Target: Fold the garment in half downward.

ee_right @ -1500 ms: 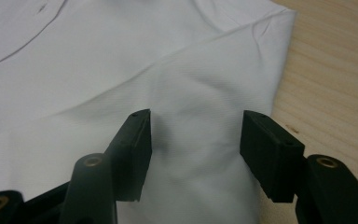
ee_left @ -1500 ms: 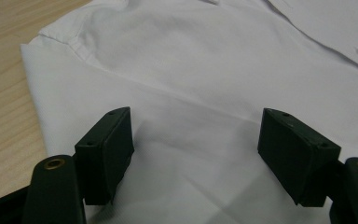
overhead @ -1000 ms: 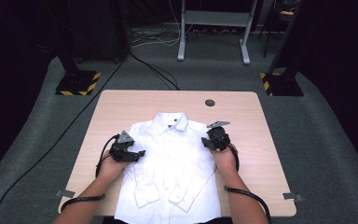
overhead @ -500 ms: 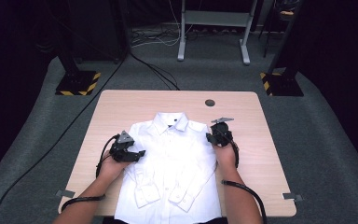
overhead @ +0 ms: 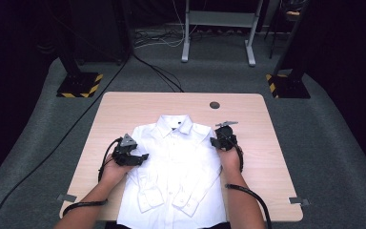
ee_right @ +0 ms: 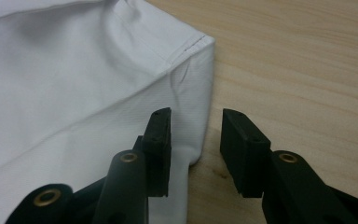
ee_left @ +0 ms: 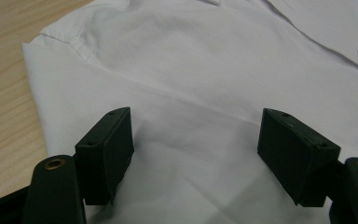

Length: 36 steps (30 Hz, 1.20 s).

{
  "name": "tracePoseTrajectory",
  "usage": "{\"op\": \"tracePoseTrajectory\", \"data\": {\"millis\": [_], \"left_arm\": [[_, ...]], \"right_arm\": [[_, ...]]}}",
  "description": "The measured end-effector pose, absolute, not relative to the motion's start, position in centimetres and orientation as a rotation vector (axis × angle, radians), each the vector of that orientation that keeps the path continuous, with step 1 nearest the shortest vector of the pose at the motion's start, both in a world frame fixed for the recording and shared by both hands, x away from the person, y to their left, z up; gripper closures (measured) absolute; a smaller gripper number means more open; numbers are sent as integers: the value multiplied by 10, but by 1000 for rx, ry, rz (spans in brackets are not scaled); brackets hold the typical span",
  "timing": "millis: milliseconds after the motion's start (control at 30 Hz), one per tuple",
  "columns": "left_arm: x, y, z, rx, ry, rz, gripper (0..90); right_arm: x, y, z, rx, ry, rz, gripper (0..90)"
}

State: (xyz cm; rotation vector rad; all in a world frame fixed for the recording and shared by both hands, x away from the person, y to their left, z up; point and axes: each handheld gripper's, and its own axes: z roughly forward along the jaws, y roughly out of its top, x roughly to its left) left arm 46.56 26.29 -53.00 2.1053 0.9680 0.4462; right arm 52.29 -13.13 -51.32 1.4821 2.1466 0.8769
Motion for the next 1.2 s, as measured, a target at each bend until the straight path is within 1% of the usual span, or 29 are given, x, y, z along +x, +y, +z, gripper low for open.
{"op": "tracePoseTrajectory", "data": {"millis": [100,167,300,467,533,567,733,933,1200], "left_arm": [[466,263,-530,2105,969,445,262],[466,263,-530,2090,984,438,262],[469,267,-526,2057,1039,424,294],[480,281,-513,2037,1088,460,338],[487,287,-509,2017,1121,464,366],[490,290,-507,2005,1141,467,383],[504,298,-503,1958,1222,464,386],[513,294,-509,2006,1251,497,400],[520,294,-514,2011,1304,497,409]], "right_arm": [[523,-131,-513,1480,2153,873,636],[524,-131,-512,1482,2164,869,665],[524,-128,-511,1474,2188,869,768],[524,-124,-509,1440,2222,849,852],[522,-121,-509,1417,2226,829,870],[521,-119,-509,1403,2228,815,874],[519,-116,-509,1371,2218,786,878],[516,-116,-509,1372,2226,786,877],[516,-118,-510,1376,2224,797,877]]}}
